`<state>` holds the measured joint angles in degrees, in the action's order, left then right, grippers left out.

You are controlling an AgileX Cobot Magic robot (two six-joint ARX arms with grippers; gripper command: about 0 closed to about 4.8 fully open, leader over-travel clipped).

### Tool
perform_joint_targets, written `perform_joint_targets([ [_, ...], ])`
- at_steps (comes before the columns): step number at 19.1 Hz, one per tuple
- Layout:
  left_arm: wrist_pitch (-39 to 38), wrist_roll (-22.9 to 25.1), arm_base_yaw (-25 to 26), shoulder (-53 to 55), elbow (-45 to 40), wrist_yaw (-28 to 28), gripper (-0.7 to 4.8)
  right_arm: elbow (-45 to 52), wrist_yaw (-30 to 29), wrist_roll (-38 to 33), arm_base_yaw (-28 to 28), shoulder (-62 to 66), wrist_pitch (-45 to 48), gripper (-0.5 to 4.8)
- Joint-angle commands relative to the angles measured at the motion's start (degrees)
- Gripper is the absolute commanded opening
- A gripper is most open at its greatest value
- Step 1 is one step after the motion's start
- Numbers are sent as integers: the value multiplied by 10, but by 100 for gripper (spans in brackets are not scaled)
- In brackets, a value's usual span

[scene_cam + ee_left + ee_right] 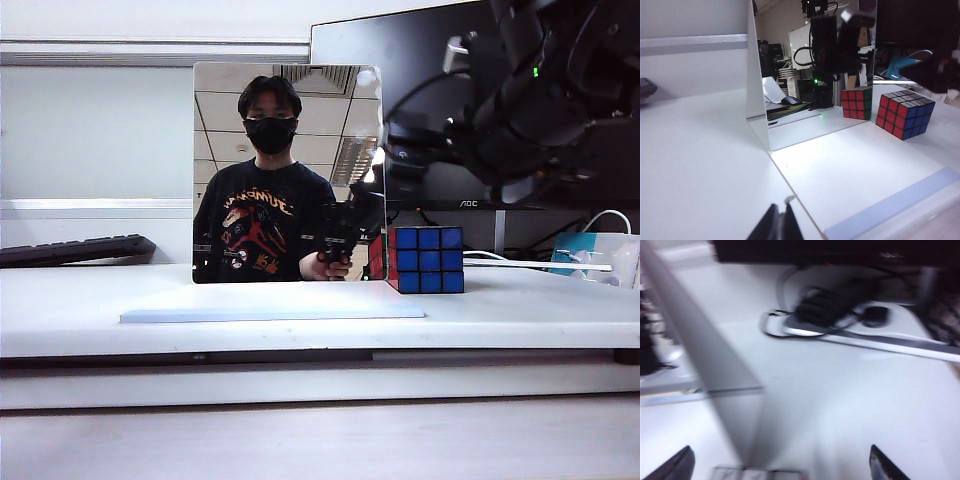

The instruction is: Move the the Rubik's Cube near the mirror.

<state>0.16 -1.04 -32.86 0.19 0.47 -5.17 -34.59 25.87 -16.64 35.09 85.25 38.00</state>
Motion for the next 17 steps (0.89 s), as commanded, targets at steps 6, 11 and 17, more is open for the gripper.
perform_joint_targets([
  [6,5,2,-3,0,1,1,22,0,108,1,78,8,-29,479],
  [11,5,2,-4,0,1,0,22,-5,70,-4,75,56,18,479],
  [17,6,2,-4,0,1,0,22,-22,101,-14,70,99,28,479],
])
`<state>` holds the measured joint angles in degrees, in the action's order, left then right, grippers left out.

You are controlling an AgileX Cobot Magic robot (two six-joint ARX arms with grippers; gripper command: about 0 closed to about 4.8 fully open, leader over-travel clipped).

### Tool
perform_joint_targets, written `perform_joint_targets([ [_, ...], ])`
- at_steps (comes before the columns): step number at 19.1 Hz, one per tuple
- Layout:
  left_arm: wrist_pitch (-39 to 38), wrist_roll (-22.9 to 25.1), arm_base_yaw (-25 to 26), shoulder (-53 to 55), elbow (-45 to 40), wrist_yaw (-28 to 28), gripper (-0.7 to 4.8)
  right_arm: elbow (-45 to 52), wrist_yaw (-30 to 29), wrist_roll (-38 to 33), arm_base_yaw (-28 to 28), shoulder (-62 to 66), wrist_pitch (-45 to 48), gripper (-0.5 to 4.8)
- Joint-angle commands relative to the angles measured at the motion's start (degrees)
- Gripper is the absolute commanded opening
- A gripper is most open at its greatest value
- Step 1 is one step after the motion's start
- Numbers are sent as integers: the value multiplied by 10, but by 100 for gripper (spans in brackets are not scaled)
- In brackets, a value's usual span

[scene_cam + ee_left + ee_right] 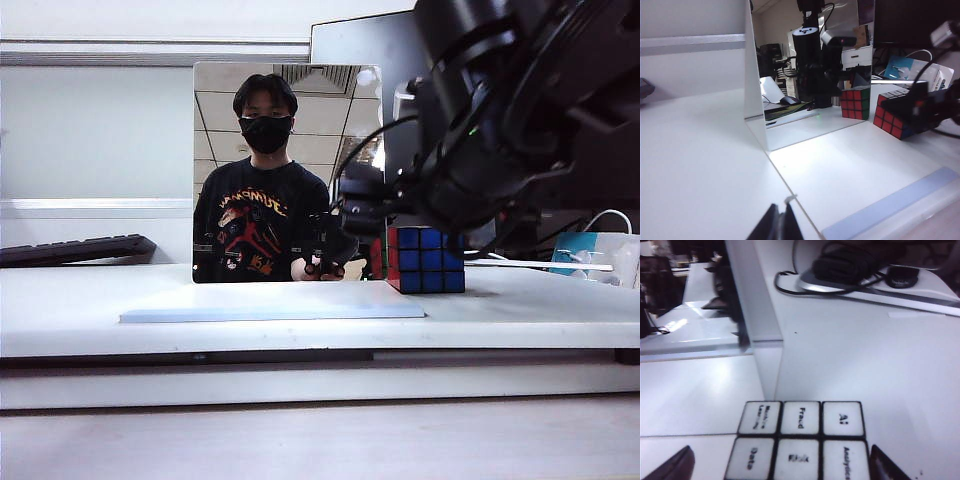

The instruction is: Move the the Rubik's Cube near the mirror.

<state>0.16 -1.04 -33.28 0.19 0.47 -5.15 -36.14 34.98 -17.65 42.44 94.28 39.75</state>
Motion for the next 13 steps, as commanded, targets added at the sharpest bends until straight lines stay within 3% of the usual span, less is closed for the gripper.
perform_joint_targets([
  [1,5,2,0,0,1,0,22,-7,12,-5,-6,13,10,479],
  [2,6,2,0,0,1,0,22,-7,13,-4,-6,14,10,412],
  [4,6,2,0,0,1,0,22,-7,13,0,-7,14,10,203],
  [10,6,2,0,0,1,0,22,-7,9,37,-1,-22,-1,187],
  [12,5,2,0,0,1,0,22,-7,9,44,12,-65,-30,123],
  [13,6,2,0,0,1,0,22,-7,6,44,17,-76,-38,117],
])
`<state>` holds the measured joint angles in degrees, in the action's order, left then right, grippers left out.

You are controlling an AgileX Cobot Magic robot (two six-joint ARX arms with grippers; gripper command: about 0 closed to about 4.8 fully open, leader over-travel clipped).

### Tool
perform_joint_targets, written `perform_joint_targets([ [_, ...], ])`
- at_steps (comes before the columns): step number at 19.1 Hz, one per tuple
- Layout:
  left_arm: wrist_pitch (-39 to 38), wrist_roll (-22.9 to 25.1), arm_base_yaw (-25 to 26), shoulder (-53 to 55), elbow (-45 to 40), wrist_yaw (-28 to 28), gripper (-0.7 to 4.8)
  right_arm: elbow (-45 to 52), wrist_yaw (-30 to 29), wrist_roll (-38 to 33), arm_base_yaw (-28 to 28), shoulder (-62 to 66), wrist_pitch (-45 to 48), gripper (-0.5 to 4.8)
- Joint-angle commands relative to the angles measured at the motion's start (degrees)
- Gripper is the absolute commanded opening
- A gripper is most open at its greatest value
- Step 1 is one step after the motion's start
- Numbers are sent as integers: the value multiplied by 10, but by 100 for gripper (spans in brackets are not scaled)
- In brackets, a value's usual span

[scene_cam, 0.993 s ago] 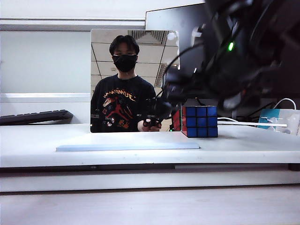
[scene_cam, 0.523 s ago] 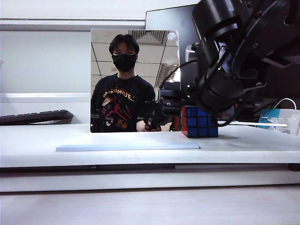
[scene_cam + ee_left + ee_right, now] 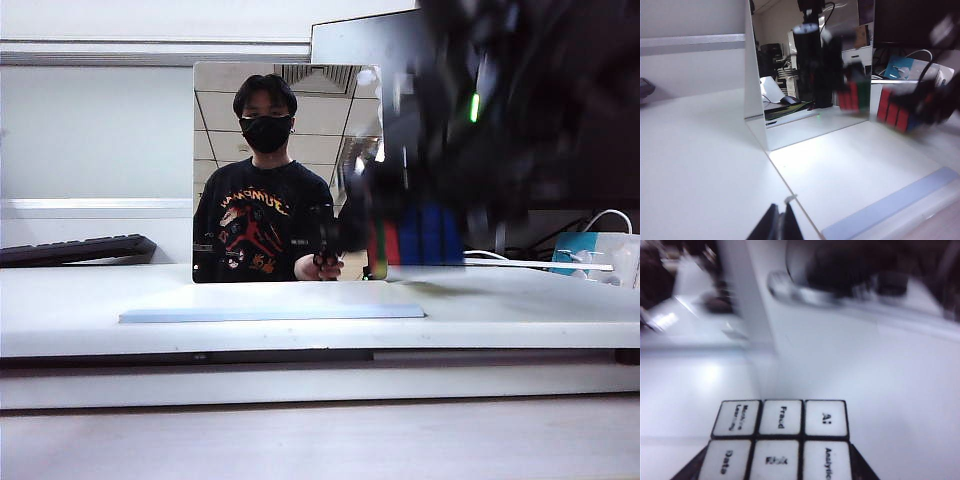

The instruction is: Move the the Rubik's Cube near the mirror.

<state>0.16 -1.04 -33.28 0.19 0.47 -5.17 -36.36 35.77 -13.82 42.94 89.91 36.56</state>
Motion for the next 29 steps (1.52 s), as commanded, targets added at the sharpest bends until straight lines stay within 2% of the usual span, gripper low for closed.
perform_joint_targets([
  [1,6,2,0,0,1,0,22,-4,-1,6,30,-50,-12,117],
  [4,5,2,0,0,1,0,22,-5,0,3,77,-53,2,112],
  [6,6,2,1,0,1,0,22,-10,12,3,119,-38,10,-10],
  [11,5,2,1,0,1,1,22,-92,37,-9,148,56,9,-9],
  [14,6,2,1,0,1,0,22,-145,99,-19,163,98,-30,-9],
  [17,5,2,1,0,1,0,22,-150,168,-32,182,100,-40,-9],
  [19,6,2,0,0,1,0,22,-151,142,-69,180,113,-53,-9],
  [21,5,2,0,0,1,0,22,-151,142,-91,183,128,-55,-8],
  [23,5,2,0,0,1,0,22,-150,140,-106,183,136,-55,97],
  [24,6,2,0,0,1,1,22,-150,142,-106,183,137,-55,100],
  [25,5,2,0,0,1,1,22,-151,143,-105,183,137,-51,145],
  [26,5,2,0,0,1,0,22,-152,145,-104,183,137,-45,248],
  [27,5,2,0,0,1,1,22,-153,154,-103,183,137,-45,285],
  [28,5,2,0,0,1,0,22,-153,156,-103,183,137,-46,301],
  [29,5,2,0,0,1,0,22,-153,155,-103,183,137,-46,353],
])
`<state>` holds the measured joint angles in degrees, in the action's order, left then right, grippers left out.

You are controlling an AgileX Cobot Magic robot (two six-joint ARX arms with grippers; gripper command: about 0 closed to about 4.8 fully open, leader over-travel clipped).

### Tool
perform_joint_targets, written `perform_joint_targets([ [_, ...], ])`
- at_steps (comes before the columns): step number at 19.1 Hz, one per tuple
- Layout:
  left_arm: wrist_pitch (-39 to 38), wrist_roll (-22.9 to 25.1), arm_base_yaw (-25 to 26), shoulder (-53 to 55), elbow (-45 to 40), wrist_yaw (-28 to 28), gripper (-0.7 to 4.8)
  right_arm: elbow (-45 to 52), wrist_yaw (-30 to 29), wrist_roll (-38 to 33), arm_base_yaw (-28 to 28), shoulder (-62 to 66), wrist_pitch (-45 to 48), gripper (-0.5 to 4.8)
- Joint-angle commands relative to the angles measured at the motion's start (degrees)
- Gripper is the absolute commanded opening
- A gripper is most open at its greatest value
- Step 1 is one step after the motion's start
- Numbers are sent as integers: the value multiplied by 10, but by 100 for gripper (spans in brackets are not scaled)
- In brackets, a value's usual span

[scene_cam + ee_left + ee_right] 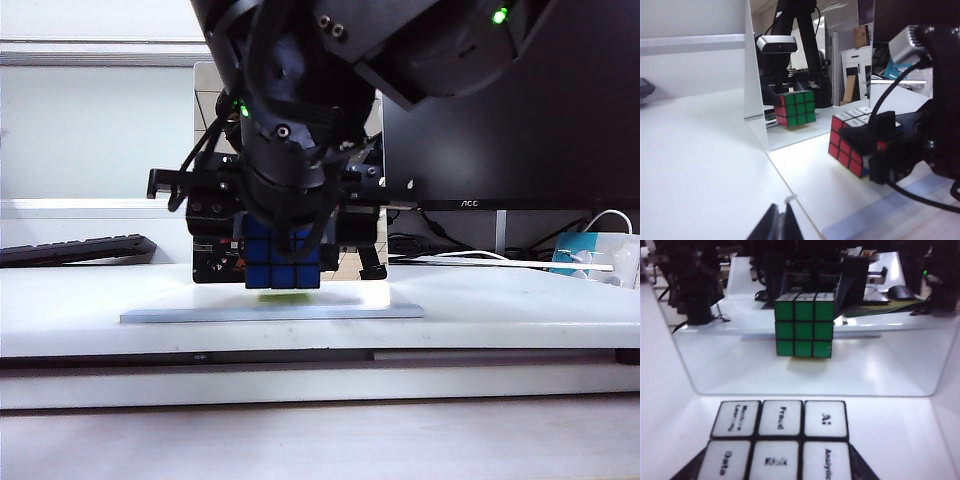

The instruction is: Move the the Rubik's Cube near the mirror.

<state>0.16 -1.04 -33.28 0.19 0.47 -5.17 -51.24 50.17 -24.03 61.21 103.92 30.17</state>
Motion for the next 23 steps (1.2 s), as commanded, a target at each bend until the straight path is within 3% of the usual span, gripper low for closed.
perform_joint_targets([
  [1,5,2,0,0,1,0,22,-5,11,0,1,-3,18,394],
  [6,5,2,1,0,1,0,22,-5,4,31,13,-20,36,405],
  [9,5,2,6,0,1,1,22,-5,61,114,19,-81,39,404],
  [10,5,2,18,0,1,2,22,-5,102,150,22,-113,40,378],
  [11,5,2,40,0,1,8,22,-5,113,180,23,-141,41,302],
  [12,5,2,82,0,1,17,22,-5,96,281,30,-202,6,67],
  [13,5,2,116,0,1,17,22,-5,99,338,33,-249,-17,5],
  [16,5,2,170,0,1,12,22,-4,86,378,34,-369,-94,-1],
  [19,5,2,203,0,1,14,22,-3,22,378,1,-507,-214,-1],
  [21,5,2,232,0,1,15,22,2,-40,377,-47,-585,-292,-1],
  [23,5,2,276,0,1,14,22,33,-151,356,-122,-680,-340,-1],
])
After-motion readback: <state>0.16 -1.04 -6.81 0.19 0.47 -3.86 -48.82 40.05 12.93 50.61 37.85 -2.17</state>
